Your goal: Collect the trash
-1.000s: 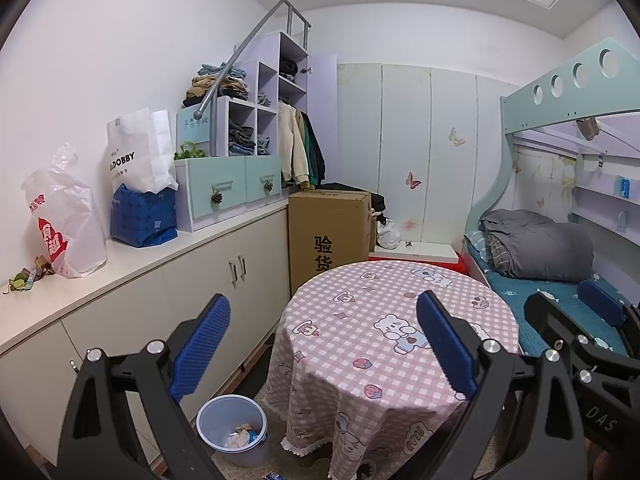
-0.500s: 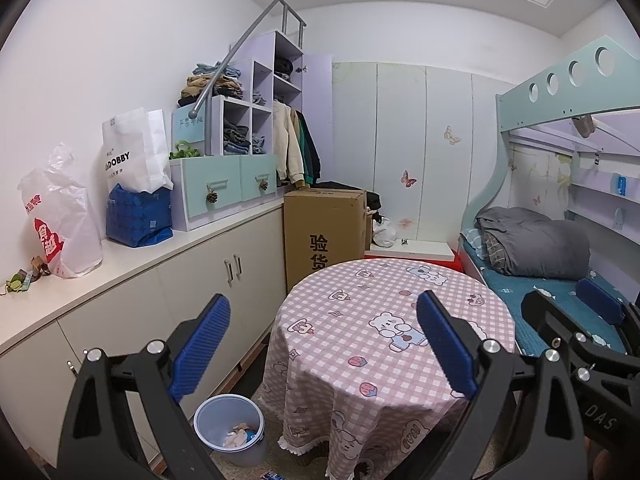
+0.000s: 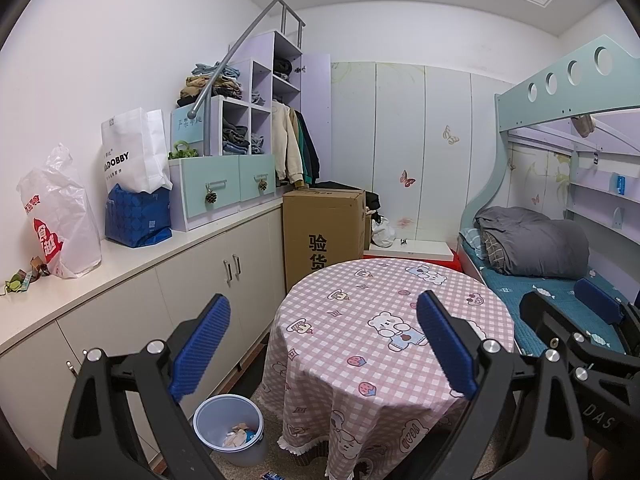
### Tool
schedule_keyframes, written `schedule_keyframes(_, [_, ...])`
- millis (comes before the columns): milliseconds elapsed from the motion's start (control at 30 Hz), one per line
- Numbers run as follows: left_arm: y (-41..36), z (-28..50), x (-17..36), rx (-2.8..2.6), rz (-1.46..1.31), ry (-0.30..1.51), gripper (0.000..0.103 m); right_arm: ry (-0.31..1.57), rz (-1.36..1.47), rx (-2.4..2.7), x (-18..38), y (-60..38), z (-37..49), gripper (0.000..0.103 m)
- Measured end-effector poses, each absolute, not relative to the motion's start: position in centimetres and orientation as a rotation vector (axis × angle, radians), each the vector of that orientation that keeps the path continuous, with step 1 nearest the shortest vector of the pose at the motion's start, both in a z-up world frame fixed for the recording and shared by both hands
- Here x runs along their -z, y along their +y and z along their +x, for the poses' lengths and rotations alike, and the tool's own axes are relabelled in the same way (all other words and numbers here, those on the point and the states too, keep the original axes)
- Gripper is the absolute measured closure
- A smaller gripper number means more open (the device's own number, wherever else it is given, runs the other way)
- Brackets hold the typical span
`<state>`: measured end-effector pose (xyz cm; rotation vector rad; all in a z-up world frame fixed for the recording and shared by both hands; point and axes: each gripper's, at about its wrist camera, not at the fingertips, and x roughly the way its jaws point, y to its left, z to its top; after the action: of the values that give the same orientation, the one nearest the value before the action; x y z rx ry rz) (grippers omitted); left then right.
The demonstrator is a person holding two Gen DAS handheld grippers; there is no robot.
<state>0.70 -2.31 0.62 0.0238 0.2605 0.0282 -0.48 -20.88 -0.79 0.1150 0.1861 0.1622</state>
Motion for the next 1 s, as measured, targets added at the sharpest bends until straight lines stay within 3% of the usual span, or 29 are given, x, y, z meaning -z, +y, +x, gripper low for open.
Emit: schedule_keyframes(1000, [-2.26, 0.73, -0.66, -0.028, 0.025, 0.261, 0.01, 0.193, 0.116, -0.166, 1.12, -20.9, -0.4, 0.013])
